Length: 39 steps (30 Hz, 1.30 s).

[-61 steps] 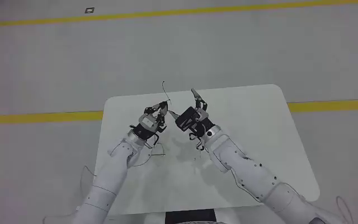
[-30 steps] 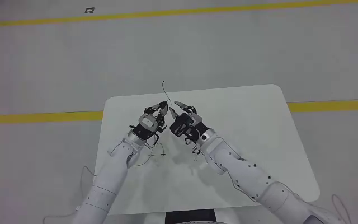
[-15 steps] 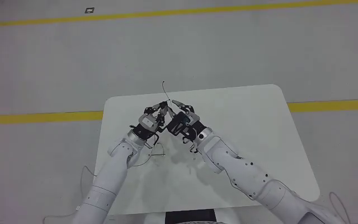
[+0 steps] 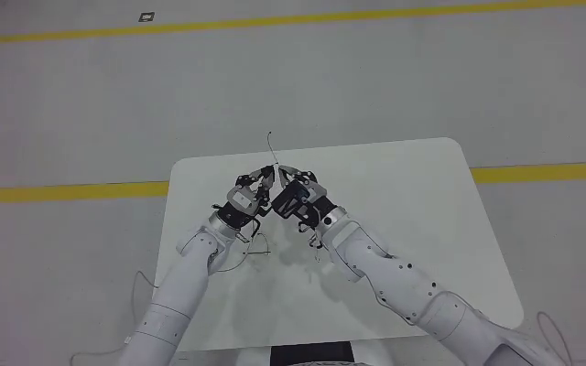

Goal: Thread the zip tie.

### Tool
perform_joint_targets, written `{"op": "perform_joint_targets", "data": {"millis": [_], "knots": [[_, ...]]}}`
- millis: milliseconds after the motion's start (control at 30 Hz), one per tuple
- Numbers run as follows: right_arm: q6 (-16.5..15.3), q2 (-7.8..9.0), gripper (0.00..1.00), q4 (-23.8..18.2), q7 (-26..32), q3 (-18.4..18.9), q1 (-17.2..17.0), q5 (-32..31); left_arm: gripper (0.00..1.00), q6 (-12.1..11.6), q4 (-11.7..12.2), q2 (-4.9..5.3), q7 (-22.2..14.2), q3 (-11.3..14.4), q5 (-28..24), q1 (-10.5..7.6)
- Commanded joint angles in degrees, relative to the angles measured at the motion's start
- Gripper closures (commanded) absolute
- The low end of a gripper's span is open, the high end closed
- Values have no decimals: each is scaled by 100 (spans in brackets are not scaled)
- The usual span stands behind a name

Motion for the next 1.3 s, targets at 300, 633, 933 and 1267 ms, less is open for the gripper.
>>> {"op": "perform_joint_targets", "data": {"millis": [300,633,933,1267], "knots": [[152,121,100,-15,163,9,-21,0,100,0,0,0,0,0,0,0],[286,265,100,-148,282,88,-132,0,100,0,0,0,0,0,0,0],[409,376,100,-262,384,214,-249,0,100,0,0,0,0,0,0,0],[430,469,100,-352,431,355,-358,0,100,0,0,0,0,0,0,0]]}}
